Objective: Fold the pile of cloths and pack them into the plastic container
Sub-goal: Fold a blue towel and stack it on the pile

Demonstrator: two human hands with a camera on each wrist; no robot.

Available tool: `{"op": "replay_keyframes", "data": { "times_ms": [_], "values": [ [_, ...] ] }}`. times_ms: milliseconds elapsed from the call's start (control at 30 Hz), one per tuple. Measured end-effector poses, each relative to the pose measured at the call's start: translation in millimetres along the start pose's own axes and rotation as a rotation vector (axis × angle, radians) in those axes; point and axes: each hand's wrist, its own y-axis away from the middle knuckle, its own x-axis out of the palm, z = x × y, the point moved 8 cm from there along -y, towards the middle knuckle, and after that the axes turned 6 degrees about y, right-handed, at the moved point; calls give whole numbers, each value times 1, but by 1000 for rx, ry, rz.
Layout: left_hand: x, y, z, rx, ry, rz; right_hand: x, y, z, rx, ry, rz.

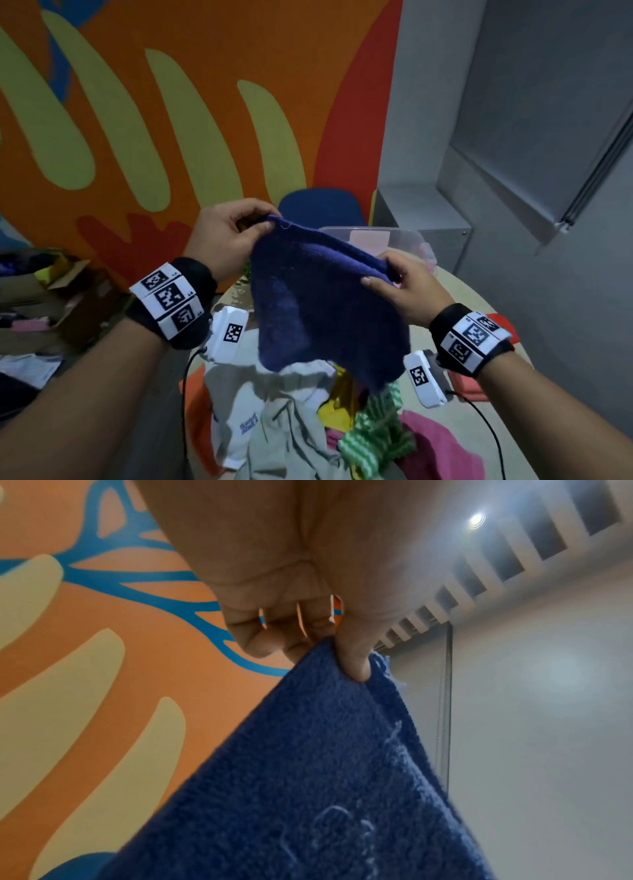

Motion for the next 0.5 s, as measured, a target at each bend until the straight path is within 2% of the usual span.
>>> {"op": "replay_keyframes", "data": {
  "times_ms": [100, 200, 333, 500],
  "values": [
    [-10, 6, 12, -19, -56, -52, -16, 2, -4, 16, 40, 18],
    [-20, 13, 22, -43, -58, -106, -36, 5, -12, 55, 35, -35],
    [-15, 23, 32, -55, -106, -92, -49, 10, -22, 82, 66, -108],
    [-21, 46, 35, -89, 20, -109, -62, 30, -23, 106, -111, -99]
  ]
}}
